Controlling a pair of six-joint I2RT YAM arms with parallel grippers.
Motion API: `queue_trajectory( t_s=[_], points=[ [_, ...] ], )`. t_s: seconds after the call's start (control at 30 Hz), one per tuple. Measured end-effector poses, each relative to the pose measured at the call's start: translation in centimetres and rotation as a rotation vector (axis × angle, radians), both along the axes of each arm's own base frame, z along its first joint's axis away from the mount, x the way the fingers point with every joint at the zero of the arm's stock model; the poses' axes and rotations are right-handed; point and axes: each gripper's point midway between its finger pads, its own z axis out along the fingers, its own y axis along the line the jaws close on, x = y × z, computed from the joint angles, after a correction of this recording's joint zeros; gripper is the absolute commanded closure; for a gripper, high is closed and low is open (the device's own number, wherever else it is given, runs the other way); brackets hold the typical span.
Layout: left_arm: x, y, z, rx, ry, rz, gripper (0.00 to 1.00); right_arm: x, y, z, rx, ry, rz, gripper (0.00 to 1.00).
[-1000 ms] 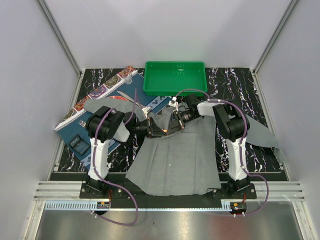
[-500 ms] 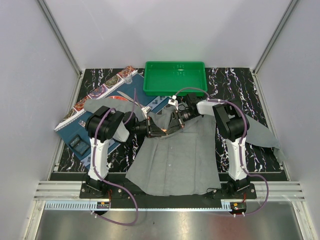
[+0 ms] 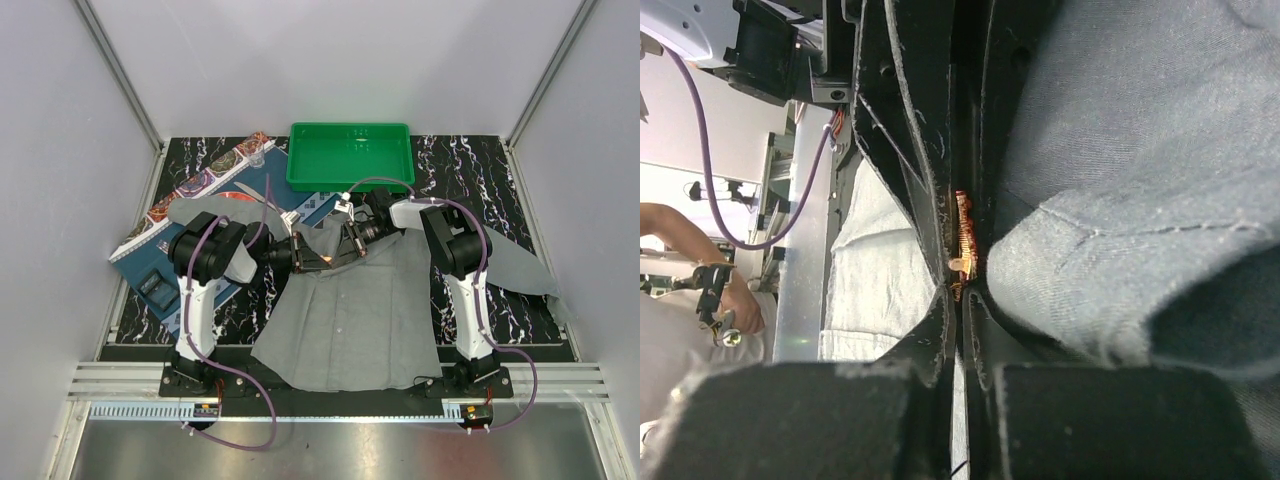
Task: Pin the brooch onto the clothing
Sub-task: Pin the brooch onto the flattened clothing.
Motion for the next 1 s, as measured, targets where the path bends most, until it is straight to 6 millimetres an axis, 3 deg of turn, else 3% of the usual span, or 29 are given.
queue_trajectory(
  t_s=[0.07, 0.17, 0.27, 0.47, 0.7, 0.87, 1.0],
  points=[
    [0.0, 0.0, 0.1, -0.001, -0.007, -0.003, 0.65, 0.0, 0.0, 0.1, 0.004, 0.006, 0.001, 1.0],
    [-0.1, 0.0, 0.2, -0.003, -0.009, -0.006, 0.52, -0.1, 0.0, 0.2, 0.012, 0.004, 0.004, 1.0],
    [0.0, 0.0, 0.8, -0.01, -0.021, -0.008, 0.49, 0.0, 0.0, 0.2, 0.013, 0.001, 0.004, 1.0],
    [1.1, 1.1, 1.1, -0.013, -0.027, 0.028, 0.49, 0.1, -0.1, 0.3, 0.015, 0.003, 0.0, 1.0],
    [1.5, 2.4, 1.1, -0.008, -0.023, 0.063, 0.63, 0.2, -0.5, 0.5, 0.015, 0.02, -0.006, 1.0],
    [1.5, 2.4, 1.1, -0.007, -0.035, 0.062, 0.64, 0.6, -0.3, 1.0, 0.027, 0.019, 0.003, 1.0],
    [1.5, 2.4, 1.1, -0.006, -0.04, 0.061, 0.78, 1.0, -0.2, 1.2, 0.031, 0.021, 0.013, 1.0]
  ],
)
